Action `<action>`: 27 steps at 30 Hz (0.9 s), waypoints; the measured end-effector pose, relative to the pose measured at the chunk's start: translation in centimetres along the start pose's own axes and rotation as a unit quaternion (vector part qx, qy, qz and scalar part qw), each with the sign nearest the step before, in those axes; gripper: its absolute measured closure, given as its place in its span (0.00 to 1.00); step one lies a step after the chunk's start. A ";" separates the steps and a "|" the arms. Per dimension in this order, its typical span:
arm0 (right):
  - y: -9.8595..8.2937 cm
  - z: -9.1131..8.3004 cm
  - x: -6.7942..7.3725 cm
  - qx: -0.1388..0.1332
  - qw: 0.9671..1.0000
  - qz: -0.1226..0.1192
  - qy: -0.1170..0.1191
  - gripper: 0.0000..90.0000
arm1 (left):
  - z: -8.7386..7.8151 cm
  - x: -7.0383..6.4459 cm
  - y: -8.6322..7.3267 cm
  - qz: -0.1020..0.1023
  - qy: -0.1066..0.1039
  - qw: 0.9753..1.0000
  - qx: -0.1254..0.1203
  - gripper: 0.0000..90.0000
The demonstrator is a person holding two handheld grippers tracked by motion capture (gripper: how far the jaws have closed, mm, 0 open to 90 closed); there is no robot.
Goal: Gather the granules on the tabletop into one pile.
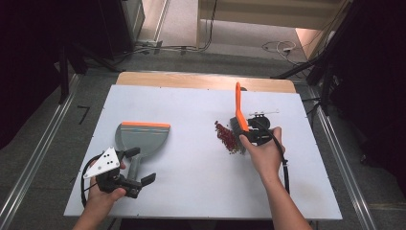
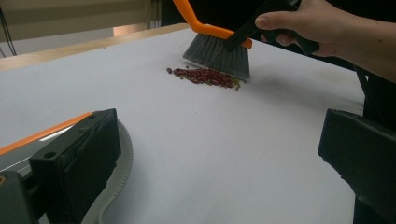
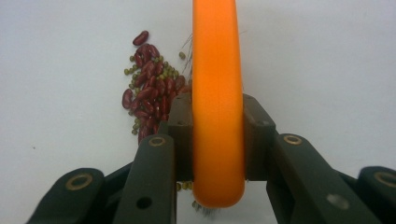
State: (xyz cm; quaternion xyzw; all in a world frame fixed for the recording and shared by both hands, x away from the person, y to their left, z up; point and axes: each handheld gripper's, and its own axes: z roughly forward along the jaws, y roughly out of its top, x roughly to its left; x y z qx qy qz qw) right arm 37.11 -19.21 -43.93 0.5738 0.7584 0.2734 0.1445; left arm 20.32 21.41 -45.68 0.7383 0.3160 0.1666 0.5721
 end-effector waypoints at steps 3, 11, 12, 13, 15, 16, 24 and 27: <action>0.2 -1.0 -0.7 -0.002 0.999 -0.038 0.026 0.76 | -0.1 0.0 0.0 0.000 0.001 1.000 0.000 0.00; -0.3 -2.8 -2.9 0.013 0.970 -0.196 0.144 0.76 | 0.2 -0.1 0.0 0.000 0.002 1.000 0.003 0.00; -0.6 -2.8 -2.7 0.016 0.962 -0.226 0.150 0.76 | 0.3 -0.1 0.0 0.000 0.003 1.000 0.004 0.00; -0.9 -2.7 -2.5 0.023 0.955 -0.249 0.159 0.76 | 0.4 -0.2 0.0 0.001 0.003 1.000 0.006 0.00; -1.3 -2.2 -2.1 0.039 0.942 -0.281 0.181 0.76 | 0.5 -0.2 0.0 0.001 0.002 1.000 0.005 0.00; -1.4 -2.0 -1.9 0.044 0.938 -0.288 0.188 0.76 | 0.5 -0.3 0.0 0.001 0.003 1.000 0.007 0.00; -1.0 0.1 -2.3 0.043 0.918 -0.312 0.241 0.76 | 0.3 -0.2 -0.1 -0.001 0.003 1.000 0.005 0.00; -0.6 0.5 -2.7 0.041 0.914 -0.317 0.249 0.76 | 0.3 -0.1 -0.1 -0.003 0.003 1.000 0.005 0.00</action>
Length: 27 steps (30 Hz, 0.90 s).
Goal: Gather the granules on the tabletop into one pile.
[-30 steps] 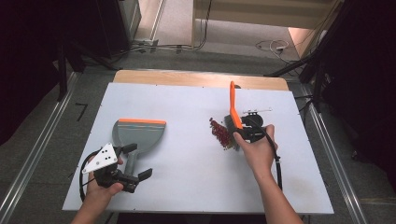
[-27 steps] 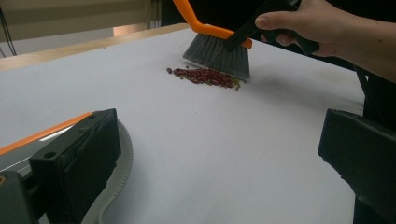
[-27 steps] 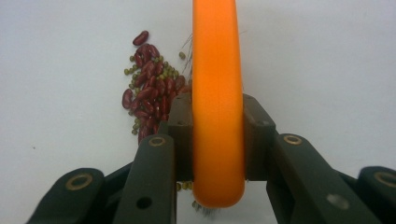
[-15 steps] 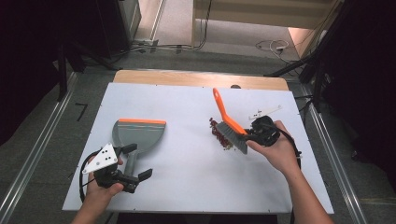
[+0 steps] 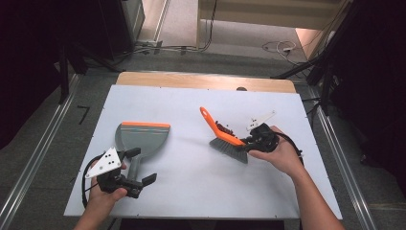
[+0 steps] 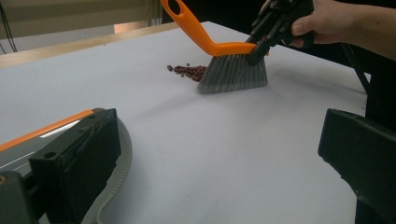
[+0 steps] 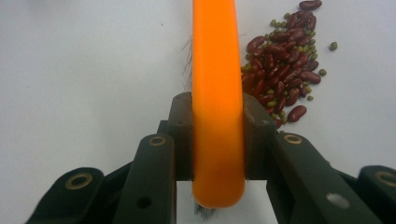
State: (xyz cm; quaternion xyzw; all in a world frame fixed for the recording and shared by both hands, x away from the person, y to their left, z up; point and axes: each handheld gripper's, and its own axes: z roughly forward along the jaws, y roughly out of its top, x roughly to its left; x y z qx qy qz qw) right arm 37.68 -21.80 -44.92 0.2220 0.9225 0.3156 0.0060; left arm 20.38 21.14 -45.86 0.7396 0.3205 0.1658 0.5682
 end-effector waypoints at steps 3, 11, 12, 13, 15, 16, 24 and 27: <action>0.2 0.1 -0.6 -0.002 1.000 -0.007 0.004 0.76 | 0.0 0.0 0.0 0.002 0.000 1.000 0.002 0.00; 1.2 0.3 -1.5 0.005 1.000 -0.028 -0.006 0.76 | 0.1 -0.1 0.0 0.002 0.001 1.000 0.002 0.00; 1.3 0.4 -1.7 0.002 0.999 -0.032 -0.005 0.76 | 0.1 -0.1 0.0 0.002 0.001 1.000 0.003 0.00; 1.3 0.4 -1.7 0.001 0.999 -0.032 -0.002 0.76 | 0.1 -0.1 0.0 0.002 0.001 1.000 0.002 0.00; 1.4 0.3 -1.6 -0.001 1.000 -0.030 -0.001 0.76 | 0.1 0.0 0.0 0.001 0.000 1.000 0.001 0.00; 1.4 0.2 -1.5 -0.001 1.000 -0.029 -0.001 0.76 | 0.0 0.0 0.0 0.001 0.001 1.000 0.002 0.00; 1.2 -1.4 -0.7 -0.018 1.000 -0.004 -0.013 0.76 | 0.1 -0.1 0.0 0.002 0.001 1.000 0.002 0.00; 1.1 -2.1 -0.5 -0.028 0.999 0.020 -0.020 0.76 | 0.1 -0.1 0.0 0.001 0.001 1.000 0.001 0.00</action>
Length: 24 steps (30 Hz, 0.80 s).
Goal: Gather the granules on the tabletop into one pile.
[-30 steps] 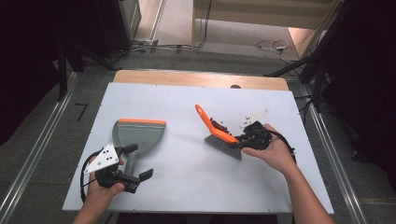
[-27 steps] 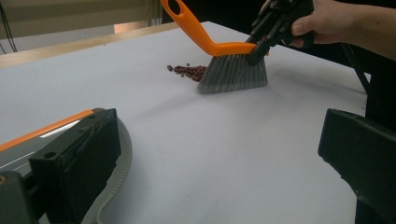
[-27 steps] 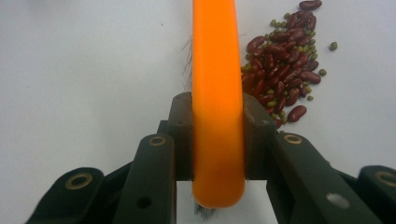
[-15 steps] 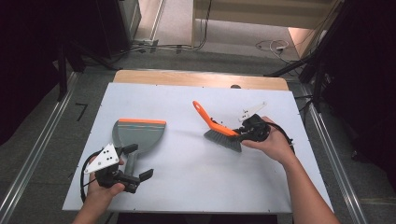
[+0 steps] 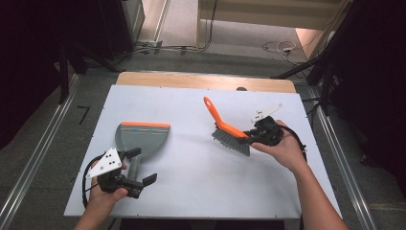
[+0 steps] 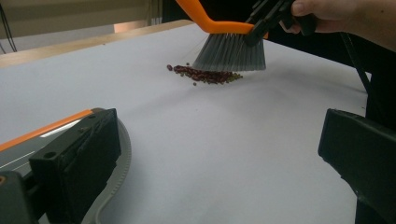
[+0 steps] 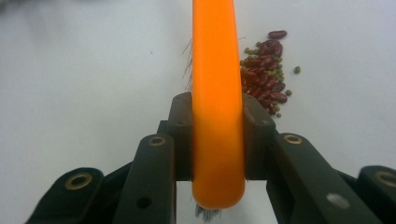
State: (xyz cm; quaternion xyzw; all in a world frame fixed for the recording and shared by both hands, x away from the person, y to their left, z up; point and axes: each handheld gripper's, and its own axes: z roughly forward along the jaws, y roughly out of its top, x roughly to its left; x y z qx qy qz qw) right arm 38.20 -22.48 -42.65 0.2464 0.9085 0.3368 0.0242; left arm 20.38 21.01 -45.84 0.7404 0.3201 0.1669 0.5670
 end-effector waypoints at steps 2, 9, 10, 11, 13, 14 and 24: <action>-0.2 -0.4 0.2 -0.007 1.000 0.011 -0.012 0.76 | 0.0 0.0 0.0 0.000 0.000 1.000 0.001 0.00; -1.1 -1.0 1.0 -0.017 0.998 0.051 -0.035 0.76 | 0.1 0.0 0.0 0.002 -0.001 1.000 0.002 0.00; -1.2 -1.1 1.0 -0.019 0.997 0.060 -0.036 0.76 | 0.1 0.0 0.0 0.001 -0.001 1.000 0.001 0.00; -1.4 -1.2 1.1 -0.022 0.997 0.070 -0.036 0.76 | 0.1 0.0 0.0 0.001 -0.001 1.000 0.002 0.00; -1.7 -1.3 1.3 -0.027 0.995 0.086 -0.039 0.76 | 0.1 0.0 0.0 0.001 -0.001 1.000 0.002 0.00; -1.8 -1.4 1.3 -0.029 0.995 0.090 -0.040 0.76 | 0.2 0.0 -0.1 0.000 -0.001 1.000 0.002 0.00; -3.9 -3.0 1.8 -0.060 0.981 0.171 -0.072 0.76 | 0.2 0.0 -0.1 -0.001 0.000 1.000 0.003 0.00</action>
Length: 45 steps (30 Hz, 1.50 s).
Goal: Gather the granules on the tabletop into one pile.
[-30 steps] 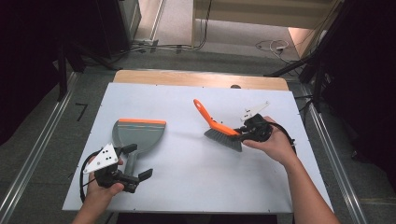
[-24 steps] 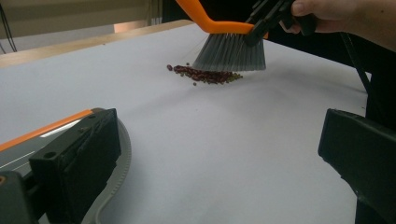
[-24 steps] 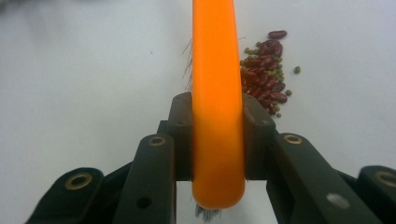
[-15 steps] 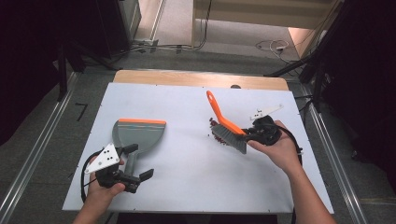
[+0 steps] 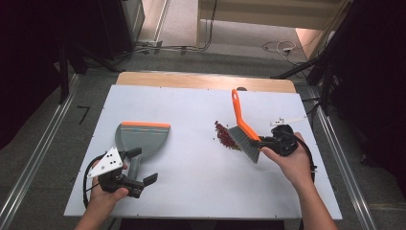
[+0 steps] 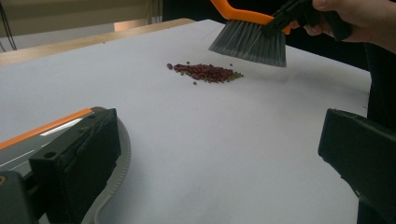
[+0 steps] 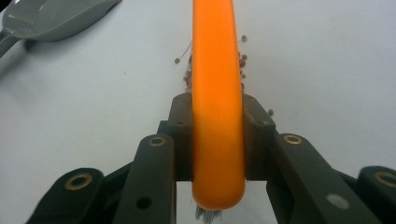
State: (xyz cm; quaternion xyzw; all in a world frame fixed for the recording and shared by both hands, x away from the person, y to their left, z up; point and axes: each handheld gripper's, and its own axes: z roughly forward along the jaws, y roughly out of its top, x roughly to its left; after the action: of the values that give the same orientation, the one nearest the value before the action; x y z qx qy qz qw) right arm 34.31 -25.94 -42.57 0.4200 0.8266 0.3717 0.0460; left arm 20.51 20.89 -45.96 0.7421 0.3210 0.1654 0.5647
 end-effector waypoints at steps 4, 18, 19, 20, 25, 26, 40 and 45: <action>-0.9 -0.3 0.0 -0.004 1.000 0.013 -0.002 0.76 | 0.1 0.0 0.0 0.000 0.001 1.000 0.000 0.00; -4.0 -2.2 0.0 -0.051 0.997 0.060 -0.022 0.76 | 0.1 0.3 -0.2 -0.002 0.007 1.000 0.000 0.00; -4.3 -2.4 -0.1 -0.056 0.996 0.062 -0.022 0.76 | 0.1 0.3 -0.2 -0.002 0.009 1.000 0.000 0.00; -4.5 -2.6 -0.2 -0.061 0.996 0.066 -0.021 0.76 | 0.1 0.4 -0.3 -0.003 0.010 1.000 -0.001 0.00; -5.9 -3.3 -0.3 -0.083 0.993 0.084 -0.017 0.76 | 0.2 0.7 -0.7 -0.008 0.018 1.000 -0.001 0.00; -6.1 -3.5 -0.3 -0.088 0.992 0.084 -0.018 0.76 | 0.2 0.8 -0.8 -0.008 0.020 1.000 0.000 0.00; -9.2 -5.5 -2.0 -0.155 0.983 0.102 -0.007 0.76 | -0.3 1.0 -1.1 -0.016 0.039 0.999 -0.016 0.00; -9.8 -5.9 -2.4 -0.167 0.980 0.108 -0.010 0.76 | -0.7 1.2 -1.1 -0.022 0.046 0.998 -0.024 0.00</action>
State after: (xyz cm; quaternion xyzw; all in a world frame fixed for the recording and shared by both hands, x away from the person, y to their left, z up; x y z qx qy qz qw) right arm 27.13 -34.73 -45.25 0.4969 0.7022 0.5031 0.0839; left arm 20.64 22.42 -46.96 0.7129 0.3586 0.1947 0.5704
